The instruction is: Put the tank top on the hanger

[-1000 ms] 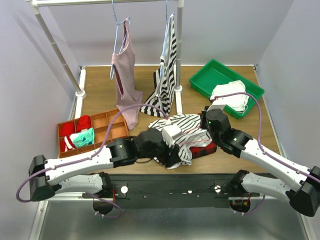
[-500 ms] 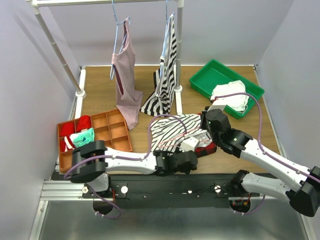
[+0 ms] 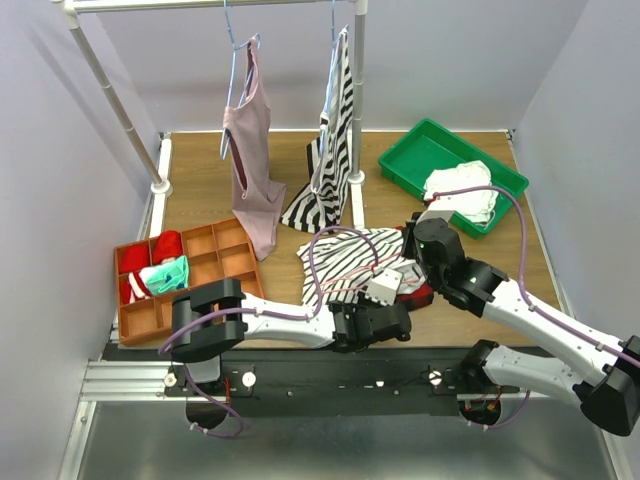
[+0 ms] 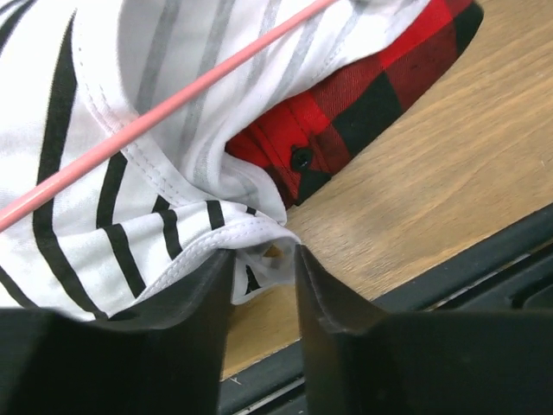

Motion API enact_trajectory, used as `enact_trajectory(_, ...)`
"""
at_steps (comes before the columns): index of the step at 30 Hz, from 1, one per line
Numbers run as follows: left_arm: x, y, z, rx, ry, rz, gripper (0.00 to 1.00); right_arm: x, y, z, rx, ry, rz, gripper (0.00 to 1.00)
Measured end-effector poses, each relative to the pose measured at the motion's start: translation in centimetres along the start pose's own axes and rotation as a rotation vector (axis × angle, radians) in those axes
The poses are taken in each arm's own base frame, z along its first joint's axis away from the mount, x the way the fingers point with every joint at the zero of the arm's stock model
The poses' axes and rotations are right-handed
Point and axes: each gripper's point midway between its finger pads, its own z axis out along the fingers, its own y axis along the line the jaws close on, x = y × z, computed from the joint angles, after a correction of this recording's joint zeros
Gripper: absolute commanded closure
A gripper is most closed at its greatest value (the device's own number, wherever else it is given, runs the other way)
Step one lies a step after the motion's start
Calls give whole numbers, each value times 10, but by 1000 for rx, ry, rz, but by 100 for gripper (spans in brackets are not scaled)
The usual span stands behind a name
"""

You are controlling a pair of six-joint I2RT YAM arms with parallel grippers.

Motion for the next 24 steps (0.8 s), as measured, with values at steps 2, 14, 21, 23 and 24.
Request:
enact_trajectory(2,2,0,1,-4,3,10,62,0,0,0,0,-1,1,99)
enact_trajectory(14,-11,-40,-18,72,-20,76,64,0,0,-1,0,-1,1,99)
enact_trajectory(21,5,-30,-9,26,21,121,61,0,-1,-1,0,1,0,99)
enact_trajectory(23,9,-28,-7,17,30,130,59,0,-1,-1,0,1,0,99)
enact_trajectory(24,10,-27,-6,12,33,134,58,0,-1,-1,0,1,0,99)
